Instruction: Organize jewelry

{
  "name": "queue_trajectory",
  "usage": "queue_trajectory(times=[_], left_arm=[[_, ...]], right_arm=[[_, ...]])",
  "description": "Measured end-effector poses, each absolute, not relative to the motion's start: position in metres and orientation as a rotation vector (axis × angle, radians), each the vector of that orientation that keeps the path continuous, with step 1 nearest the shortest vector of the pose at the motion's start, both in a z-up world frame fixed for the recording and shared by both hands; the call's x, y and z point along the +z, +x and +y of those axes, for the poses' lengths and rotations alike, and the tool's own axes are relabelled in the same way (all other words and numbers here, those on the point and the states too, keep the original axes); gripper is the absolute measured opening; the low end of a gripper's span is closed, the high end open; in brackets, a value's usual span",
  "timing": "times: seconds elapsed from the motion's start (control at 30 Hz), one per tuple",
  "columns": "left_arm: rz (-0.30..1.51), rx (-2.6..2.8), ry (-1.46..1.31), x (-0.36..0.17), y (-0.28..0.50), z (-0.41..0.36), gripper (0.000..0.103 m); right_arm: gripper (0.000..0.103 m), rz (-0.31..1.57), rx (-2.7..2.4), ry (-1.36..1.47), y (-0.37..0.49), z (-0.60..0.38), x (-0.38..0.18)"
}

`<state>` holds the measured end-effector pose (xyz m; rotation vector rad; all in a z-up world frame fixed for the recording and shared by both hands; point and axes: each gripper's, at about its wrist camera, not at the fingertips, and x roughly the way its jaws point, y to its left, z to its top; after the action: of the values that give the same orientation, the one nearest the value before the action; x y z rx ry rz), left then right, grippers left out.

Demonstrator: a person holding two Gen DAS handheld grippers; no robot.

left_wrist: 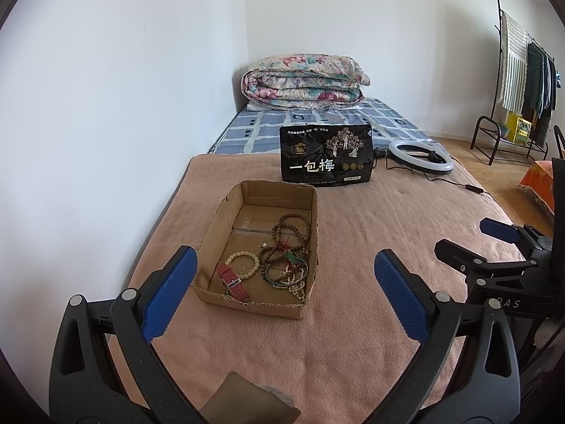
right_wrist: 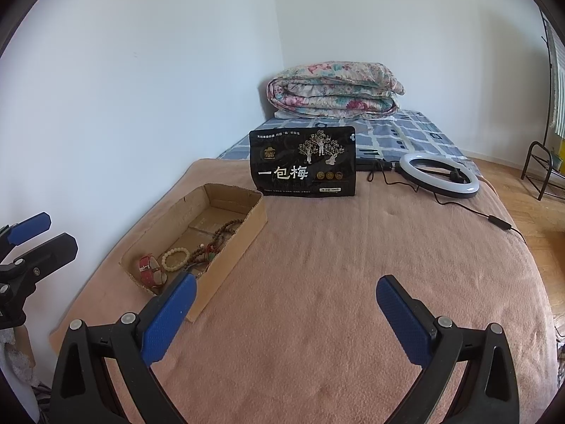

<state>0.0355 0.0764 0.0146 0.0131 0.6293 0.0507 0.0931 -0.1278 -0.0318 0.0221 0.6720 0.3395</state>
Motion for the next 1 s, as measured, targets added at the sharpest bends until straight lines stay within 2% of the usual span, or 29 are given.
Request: queue_trajectory(times=[1.0], left_arm=[[0.629, 0.054, 0.013, 0.0141, 0.0356, 0.0763, 0.102]], right_arm=[[0.103, 0.692, 0.333, 0.05, 0.0907, -0.1273, -0.0382]])
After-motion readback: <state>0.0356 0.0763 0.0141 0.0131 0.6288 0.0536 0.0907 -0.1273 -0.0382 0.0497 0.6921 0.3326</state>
